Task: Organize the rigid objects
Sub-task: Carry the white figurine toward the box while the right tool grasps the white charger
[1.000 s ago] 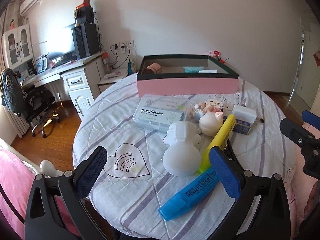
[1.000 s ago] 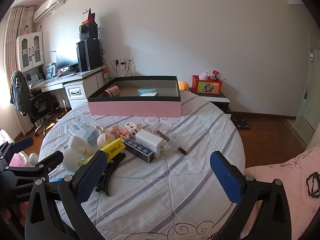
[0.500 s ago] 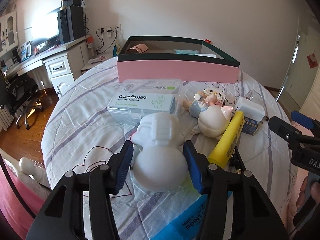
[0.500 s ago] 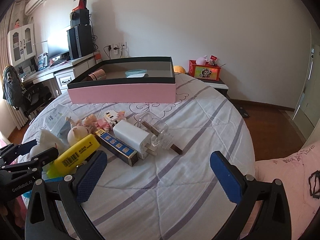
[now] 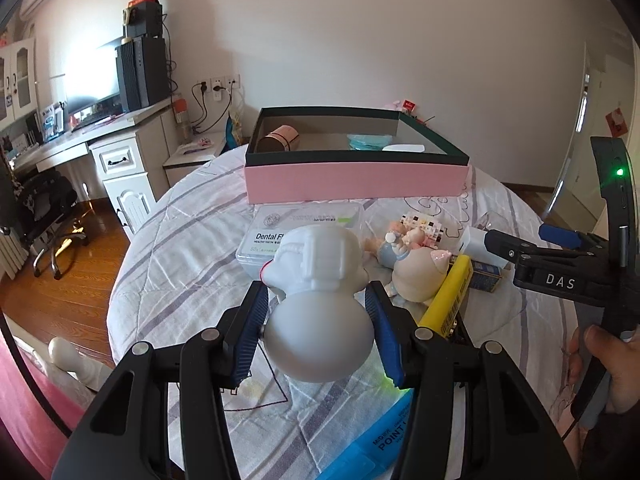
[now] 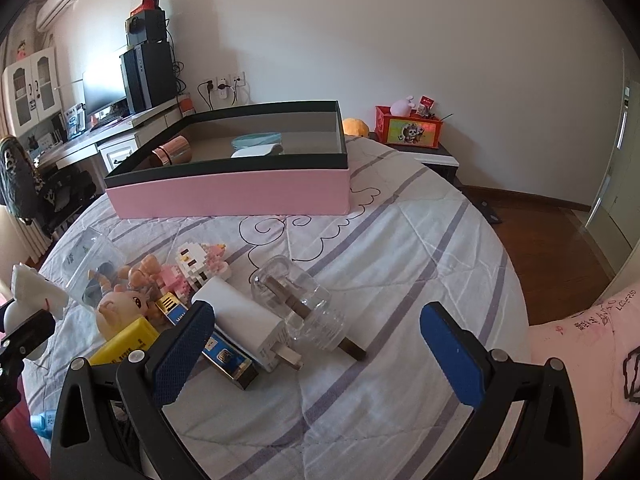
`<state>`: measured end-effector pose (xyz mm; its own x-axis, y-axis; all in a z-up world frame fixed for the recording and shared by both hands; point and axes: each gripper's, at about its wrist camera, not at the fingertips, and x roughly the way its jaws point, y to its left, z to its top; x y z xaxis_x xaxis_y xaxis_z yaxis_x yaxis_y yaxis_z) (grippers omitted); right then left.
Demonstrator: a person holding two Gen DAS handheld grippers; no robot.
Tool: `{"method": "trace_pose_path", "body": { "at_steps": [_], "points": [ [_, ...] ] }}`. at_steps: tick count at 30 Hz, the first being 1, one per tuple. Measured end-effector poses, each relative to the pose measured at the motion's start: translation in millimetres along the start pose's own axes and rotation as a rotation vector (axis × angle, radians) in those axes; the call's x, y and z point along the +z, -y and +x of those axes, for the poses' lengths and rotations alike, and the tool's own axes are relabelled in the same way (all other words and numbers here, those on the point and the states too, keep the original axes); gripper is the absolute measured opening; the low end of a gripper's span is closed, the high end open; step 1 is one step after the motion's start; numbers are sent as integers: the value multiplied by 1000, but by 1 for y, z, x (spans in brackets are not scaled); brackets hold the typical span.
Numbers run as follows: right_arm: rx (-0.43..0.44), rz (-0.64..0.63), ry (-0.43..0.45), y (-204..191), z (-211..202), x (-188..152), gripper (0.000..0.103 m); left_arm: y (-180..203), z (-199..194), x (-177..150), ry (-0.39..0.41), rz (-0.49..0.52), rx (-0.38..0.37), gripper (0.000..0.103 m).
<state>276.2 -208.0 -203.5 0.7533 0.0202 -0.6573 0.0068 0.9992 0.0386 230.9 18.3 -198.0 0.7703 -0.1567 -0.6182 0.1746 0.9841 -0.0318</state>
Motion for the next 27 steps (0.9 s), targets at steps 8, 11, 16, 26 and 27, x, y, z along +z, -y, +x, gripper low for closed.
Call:
{"method": "trace_pose_path", "body": {
  "at_steps": [8,11,16,26,27],
  "points": [
    [4,30,5,-6,-2,5,103,-4,-6,6,27,2,5,52],
    [-9,21,23,-18,-7,0,103,-6,-6,7,32,-9,-4,52],
    [31,33,-9,-31,1,-7,84,-10,-5,8,33,2,-7,52],
    [-21,-8,-45,-35,16,4,66,-21,6,14,28,-16,-10,52],
    [-16,-16,-41,-36,15,4,64,-21,6,15,29,-16,-13,52]
  ]
}}
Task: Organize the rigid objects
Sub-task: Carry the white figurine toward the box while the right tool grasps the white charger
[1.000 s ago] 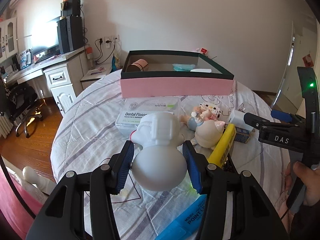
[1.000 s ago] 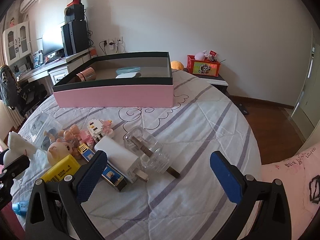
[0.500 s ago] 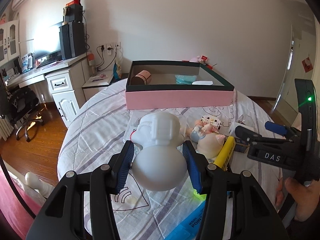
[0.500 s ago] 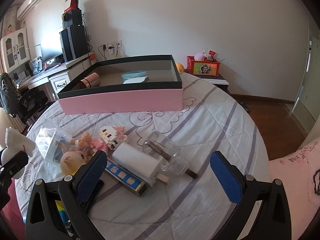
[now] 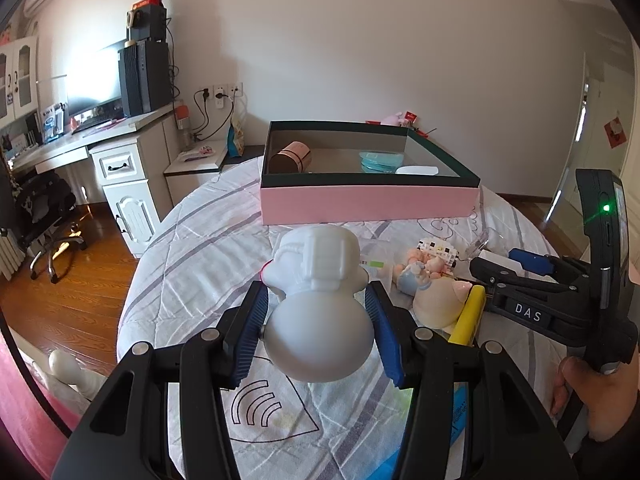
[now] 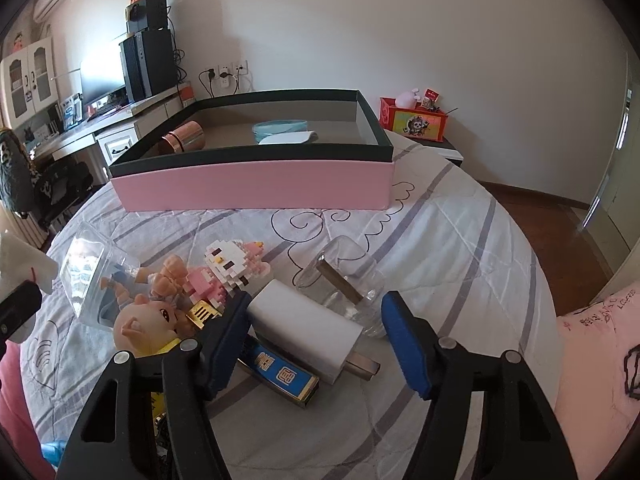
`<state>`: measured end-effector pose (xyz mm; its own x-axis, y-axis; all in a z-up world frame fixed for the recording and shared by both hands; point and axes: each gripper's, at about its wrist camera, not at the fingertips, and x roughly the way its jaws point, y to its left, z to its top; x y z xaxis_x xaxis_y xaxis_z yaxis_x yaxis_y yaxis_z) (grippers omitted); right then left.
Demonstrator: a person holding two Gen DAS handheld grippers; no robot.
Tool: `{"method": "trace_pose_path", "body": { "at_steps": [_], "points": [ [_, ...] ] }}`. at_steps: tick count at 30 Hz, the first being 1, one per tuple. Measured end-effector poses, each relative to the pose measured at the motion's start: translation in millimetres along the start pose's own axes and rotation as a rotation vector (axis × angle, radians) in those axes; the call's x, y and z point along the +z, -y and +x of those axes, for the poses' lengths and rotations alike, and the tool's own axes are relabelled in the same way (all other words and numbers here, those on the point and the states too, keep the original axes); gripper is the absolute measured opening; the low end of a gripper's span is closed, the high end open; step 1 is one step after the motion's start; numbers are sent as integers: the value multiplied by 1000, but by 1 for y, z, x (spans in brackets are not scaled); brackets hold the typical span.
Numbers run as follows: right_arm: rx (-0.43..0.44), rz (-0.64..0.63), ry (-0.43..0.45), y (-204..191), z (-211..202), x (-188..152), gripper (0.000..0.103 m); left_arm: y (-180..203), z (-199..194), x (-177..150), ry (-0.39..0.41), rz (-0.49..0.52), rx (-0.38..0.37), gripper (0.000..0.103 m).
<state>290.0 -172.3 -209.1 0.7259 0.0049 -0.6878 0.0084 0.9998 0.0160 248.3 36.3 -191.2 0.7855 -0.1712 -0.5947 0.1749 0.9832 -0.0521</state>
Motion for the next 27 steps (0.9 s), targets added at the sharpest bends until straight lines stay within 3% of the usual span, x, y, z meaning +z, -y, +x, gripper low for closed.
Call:
{"method": "trace_pose_path", "body": {
  "at_steps": [1,12,27],
  "points": [
    [6,-4,3,0,-1,-1,55,0,0,0,-1,-1,-1,52],
    [56,-30,68,3,-29,-2,55,8,-13,13,45,11,5,52],
    [105,-91,219,-11,-66,38,55,31,-2,61,82,81,3,52]
  ]
}}
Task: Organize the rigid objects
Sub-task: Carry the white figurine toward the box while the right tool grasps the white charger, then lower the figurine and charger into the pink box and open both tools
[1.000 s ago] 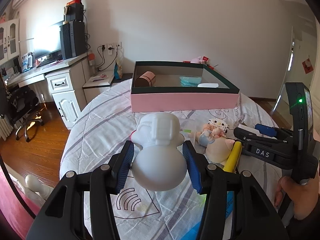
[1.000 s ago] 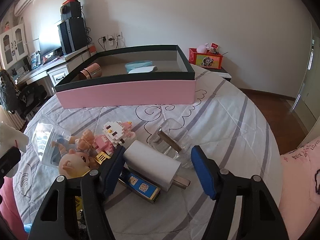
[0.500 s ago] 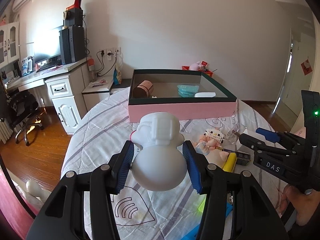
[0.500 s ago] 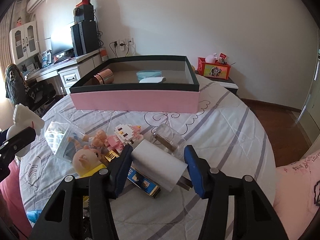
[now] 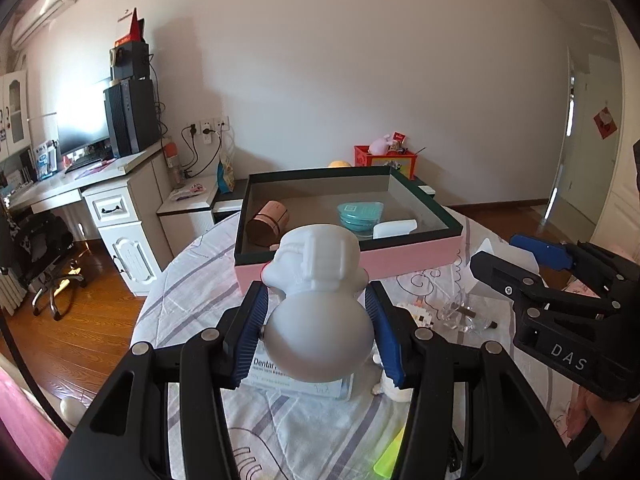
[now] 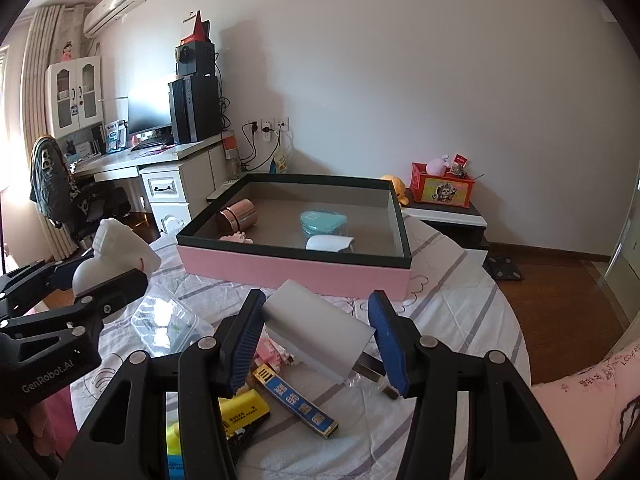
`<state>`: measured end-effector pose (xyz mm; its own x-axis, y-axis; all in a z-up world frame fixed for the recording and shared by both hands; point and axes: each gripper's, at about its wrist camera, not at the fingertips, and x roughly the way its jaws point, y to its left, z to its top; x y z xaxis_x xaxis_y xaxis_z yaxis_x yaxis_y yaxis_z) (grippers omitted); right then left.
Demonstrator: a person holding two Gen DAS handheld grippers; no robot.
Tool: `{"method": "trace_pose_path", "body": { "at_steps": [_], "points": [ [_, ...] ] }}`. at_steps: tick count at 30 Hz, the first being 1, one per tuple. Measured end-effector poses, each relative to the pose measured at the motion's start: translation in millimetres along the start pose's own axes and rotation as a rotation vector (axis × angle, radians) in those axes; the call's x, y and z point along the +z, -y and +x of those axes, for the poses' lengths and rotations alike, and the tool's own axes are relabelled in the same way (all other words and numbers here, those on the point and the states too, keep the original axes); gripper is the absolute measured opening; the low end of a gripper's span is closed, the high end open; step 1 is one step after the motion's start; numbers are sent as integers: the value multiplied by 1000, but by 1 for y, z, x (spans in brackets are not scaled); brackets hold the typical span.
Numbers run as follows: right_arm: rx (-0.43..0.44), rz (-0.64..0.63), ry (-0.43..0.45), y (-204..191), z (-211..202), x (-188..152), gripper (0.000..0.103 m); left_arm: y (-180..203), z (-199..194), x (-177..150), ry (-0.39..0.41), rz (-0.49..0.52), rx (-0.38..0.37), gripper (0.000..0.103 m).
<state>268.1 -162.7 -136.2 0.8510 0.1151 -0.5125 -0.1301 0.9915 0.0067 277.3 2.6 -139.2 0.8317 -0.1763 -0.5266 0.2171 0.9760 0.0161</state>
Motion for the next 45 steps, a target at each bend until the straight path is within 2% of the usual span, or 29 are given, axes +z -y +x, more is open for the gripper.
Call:
{"method": "trace_pose_path", "body": {
  "at_steps": [6,10,13,16,20,24,27,31,33,35,37,39,40,45],
  "points": [
    [18,-43,25,-2,17,32,55,4,31,36,-12,34,-43,52],
    [21,-75,18,0,41,53,55,6,58,69,-10,75,-12,52],
    [13,-90,3,6,61,70,55,4,88,92,-48,67,-49,52],
    [-4,-110,-18,12,86,87,55,6,124,107,-80,83,-34,52],
    [-24,-117,-80,26,132,96,55,3,178,114,-179,45,-81,52],
    [-50,-104,-152,43,171,92,55,2,221,103,-262,53,-39,52],
    [-55,-99,-204,53,193,82,55,4,237,96,-311,55,-40,52],
    [-51,-94,-234,58,208,72,55,4,242,95,-330,50,-35,53],
    [-52,-86,-238,61,211,69,55,2,243,94,-334,48,-31,64],
    [-43,-84,-238,62,210,68,56,-1,237,95,-317,39,-23,81],
    [-34,-74,-218,63,201,71,58,-5,226,96,-283,26,-12,91],
    [-33,-61,-190,63,188,74,70,-11,209,98,-249,9,-2,93],
    [-36,-56,-171,63,179,77,81,-13,197,100,-224,1,2,94],
    [-24,-13,-50,57,108,84,83,-23,108,99,-36,-38,64,103]
  ]
}}
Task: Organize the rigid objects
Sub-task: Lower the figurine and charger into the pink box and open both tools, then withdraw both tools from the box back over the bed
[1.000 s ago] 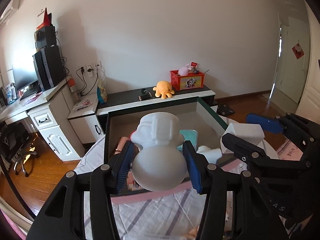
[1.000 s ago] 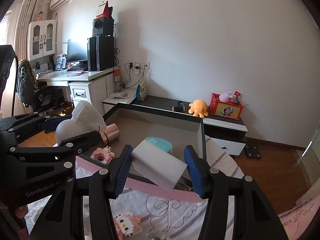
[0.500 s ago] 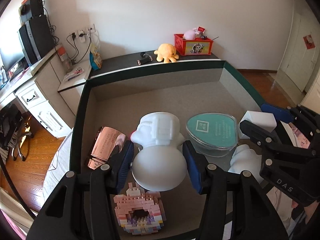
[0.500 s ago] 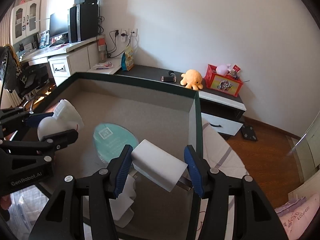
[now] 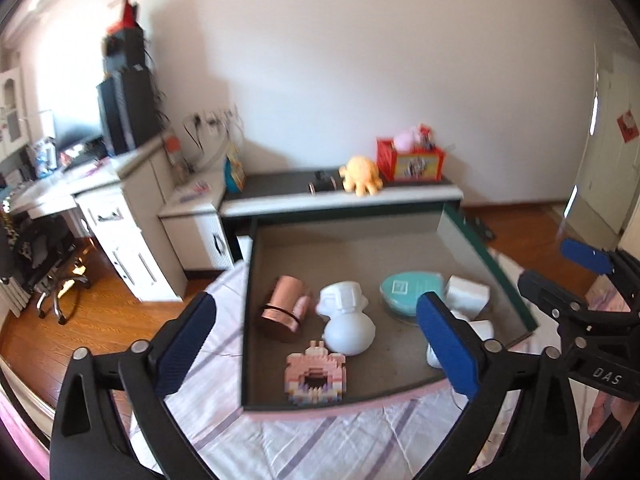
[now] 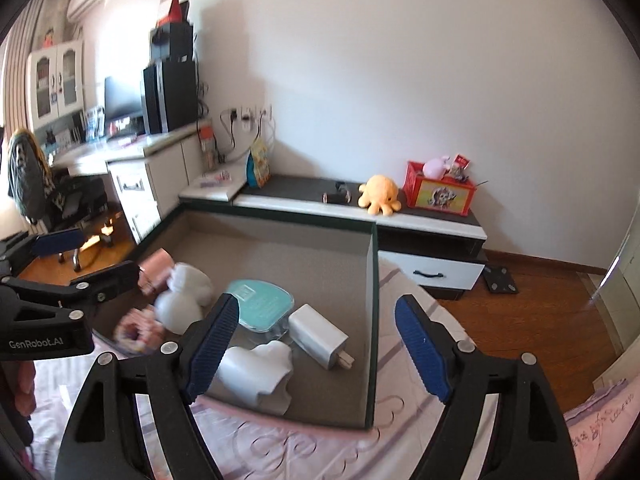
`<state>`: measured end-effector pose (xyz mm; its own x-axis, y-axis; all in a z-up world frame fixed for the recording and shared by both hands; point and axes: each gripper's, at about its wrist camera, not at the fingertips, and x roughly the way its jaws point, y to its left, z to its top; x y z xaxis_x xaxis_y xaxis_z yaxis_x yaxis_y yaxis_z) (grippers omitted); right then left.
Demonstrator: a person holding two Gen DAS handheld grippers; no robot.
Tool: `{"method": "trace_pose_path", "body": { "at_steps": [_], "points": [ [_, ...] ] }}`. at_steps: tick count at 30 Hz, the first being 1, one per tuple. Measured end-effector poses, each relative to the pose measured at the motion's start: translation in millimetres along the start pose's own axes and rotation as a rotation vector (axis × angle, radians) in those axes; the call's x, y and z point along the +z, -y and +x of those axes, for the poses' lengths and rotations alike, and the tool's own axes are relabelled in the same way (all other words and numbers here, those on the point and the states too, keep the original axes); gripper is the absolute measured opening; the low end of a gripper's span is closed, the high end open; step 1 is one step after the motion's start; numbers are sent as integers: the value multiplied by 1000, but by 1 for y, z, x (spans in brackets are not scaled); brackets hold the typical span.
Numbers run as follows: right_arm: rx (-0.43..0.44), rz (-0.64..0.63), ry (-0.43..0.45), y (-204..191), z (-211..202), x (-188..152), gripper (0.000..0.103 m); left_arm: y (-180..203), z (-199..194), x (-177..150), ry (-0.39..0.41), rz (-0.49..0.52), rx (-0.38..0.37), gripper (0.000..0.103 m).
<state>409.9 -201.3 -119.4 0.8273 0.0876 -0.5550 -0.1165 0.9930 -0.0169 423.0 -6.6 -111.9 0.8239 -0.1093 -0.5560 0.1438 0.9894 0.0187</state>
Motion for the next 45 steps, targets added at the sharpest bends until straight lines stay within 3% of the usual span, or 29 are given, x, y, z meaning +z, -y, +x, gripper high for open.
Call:
{"method": "trace_pose_path", "body": {
  "at_steps": [4,8,10,13,19,29,45],
  "points": [
    [27,20,97,-13,-69,-8,90,-4,-80,-19,151,-39,46,103],
    [58,18,181,-31,-133,-28,96,-4,-149,-48,242,-71,95,103],
    [57,8,219,-42,-162,-42,103,-4,-175,-63,258,-68,100,103],
    [52,7,274,-57,-201,-61,103,1,-209,-84,276,-42,150,103],
    [9,24,326,-73,-257,-92,103,7,-265,-112,330,-47,130,103],
    [3,35,369,-81,-305,-111,103,19,-316,-133,389,-38,146,103],
    [-42,34,398,-82,-326,-118,103,27,-320,-132,394,-46,136,103]
  ]
}}
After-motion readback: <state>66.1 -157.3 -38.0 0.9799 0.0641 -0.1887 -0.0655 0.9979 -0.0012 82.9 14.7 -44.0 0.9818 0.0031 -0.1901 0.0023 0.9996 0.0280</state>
